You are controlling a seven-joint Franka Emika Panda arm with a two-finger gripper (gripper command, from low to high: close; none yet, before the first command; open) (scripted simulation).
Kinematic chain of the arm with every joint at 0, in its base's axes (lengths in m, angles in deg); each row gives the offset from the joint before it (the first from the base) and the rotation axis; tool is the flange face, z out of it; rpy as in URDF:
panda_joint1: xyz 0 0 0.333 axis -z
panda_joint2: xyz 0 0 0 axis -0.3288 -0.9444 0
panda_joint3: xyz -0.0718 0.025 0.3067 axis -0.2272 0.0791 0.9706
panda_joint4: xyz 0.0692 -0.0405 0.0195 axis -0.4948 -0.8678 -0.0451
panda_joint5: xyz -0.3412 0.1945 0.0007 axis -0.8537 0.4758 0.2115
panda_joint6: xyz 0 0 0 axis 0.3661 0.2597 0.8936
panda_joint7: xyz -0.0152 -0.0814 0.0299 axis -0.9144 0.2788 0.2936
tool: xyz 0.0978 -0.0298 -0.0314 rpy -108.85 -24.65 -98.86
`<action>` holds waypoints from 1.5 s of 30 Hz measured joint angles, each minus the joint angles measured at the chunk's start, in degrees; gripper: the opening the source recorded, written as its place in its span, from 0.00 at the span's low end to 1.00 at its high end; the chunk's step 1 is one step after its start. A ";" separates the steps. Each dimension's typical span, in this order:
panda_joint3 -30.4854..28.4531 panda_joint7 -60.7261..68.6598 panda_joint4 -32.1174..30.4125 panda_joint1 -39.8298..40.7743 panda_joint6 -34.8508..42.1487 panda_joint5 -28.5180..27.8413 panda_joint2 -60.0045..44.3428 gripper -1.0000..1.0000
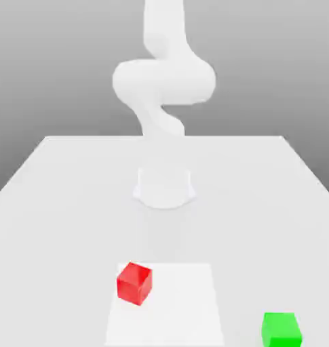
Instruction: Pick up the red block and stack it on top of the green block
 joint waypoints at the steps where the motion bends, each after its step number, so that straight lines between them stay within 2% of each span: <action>1: 0.03 -0.79 -1.30 0.45 -1.38 0.06 -2.36 0.50; 19: -0.79 -14.26 -22.46 6.44 -23.55 -0.08 -40.23 0.50; 25: -0.58 -14.74 -22.04 6.74 -33.66 0.25 -52.69 0.50; 26: -0.40 -14.78 -21.76 6.92 -35.35 0.23 -54.66 0.00; 33: -0.26 -14.89 -21.71 7.07 -35.78 0.08 -55.11 0.00; 39: -0.19 -15.02 -23.28 7.19 -26.43 -0.14 -44.20 0.00; 45: 5.01 -9.90 -13.09 -0.47 -18.97 -2.47 -47.22 0.00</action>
